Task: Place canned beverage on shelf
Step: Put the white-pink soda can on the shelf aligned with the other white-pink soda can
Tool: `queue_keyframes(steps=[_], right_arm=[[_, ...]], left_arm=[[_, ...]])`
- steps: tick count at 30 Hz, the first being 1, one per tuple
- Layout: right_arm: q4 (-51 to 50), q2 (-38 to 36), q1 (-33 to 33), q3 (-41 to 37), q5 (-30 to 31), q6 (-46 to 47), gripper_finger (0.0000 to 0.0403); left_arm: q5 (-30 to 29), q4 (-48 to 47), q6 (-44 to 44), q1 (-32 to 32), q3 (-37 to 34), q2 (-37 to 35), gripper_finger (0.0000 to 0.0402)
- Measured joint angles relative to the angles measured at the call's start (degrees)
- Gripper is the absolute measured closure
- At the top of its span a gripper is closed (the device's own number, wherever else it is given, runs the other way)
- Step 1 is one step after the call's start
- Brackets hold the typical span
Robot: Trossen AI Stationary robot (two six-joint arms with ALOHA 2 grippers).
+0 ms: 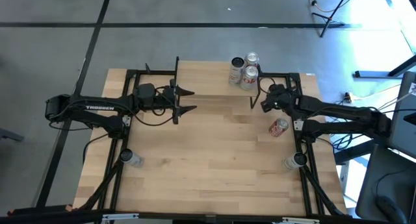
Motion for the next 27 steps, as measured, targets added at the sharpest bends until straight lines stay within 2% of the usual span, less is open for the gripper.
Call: queue_keyframes(steps=[15,21,27], right_arm=[[-18.31,-0.04,0.00,15.15,-5.00,0.31,0.0186],[-20.27,-0.04,0.00,17.45,-10.79,0.37,0.0186],[-20.30,-0.01,0.05,20.12,-12.67,-1.11,0.0186]], left_arm=[[0.16,0.00,-0.01,0.00,0.00,0.00,0.0132],[0.20,0.00,-0.02,0.00,0.00,0.00,0.0132],[0.20,0.00,-0.02,0.00,0.00,0.00,0.0132]])
